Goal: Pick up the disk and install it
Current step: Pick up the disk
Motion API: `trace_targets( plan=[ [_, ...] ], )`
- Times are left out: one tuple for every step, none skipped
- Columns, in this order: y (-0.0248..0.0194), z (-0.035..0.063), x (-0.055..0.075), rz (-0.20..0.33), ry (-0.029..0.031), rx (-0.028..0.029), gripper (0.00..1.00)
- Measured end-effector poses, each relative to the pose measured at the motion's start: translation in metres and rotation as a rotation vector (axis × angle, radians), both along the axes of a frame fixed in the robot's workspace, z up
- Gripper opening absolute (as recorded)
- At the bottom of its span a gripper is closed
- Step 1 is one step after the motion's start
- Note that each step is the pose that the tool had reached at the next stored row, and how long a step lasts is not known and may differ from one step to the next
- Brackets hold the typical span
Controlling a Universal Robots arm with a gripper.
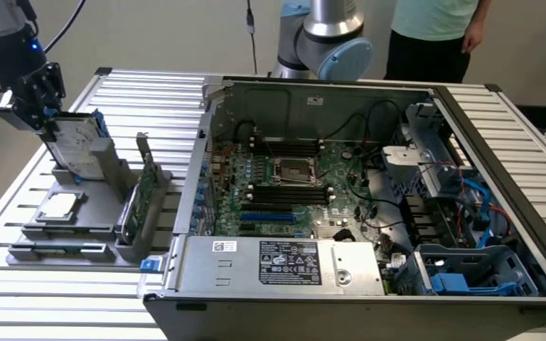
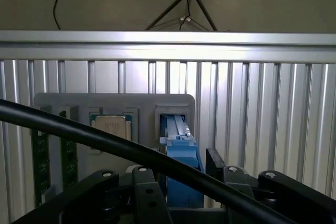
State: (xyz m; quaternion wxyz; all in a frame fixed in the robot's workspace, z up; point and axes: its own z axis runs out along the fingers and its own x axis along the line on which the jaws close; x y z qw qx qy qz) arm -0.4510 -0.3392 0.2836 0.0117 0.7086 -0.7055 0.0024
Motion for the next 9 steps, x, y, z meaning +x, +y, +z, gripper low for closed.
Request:
trace_targets(
  plan=[
    [0.0000, -0.0001, 0.0000, 0.000, 0.0001, -0.0001, 0.48],
    [0.0000, -0.0002, 0.0000, 0.000, 0.0001, -0.0002, 0.48],
    [0.0000, -0.0004, 0.0000, 0.000, 0.0000, -0.0002, 0.48],
    [0.0001, -0.0008, 0.0001, 0.000, -0.0001, -0.0002, 0.48],
    [0.0001, -0.0011, 0.0001, 0.000, -0.0001, -0.0002, 0.48],
    [0.0001, -0.0014, 0.0002, 0.000, -0.0001, -0.0002, 0.48],
    [0.0002, -0.0015, 0.0004, 0.001, -0.0001, -0.0002, 0.48],
    [0.0002, -0.0016, 0.0004, 0.001, -0.0001, -0.0002, 0.48],
    [0.0003, -0.0017, 0.0004, 0.001, 0.0000, -0.0002, 0.48]
  ],
)
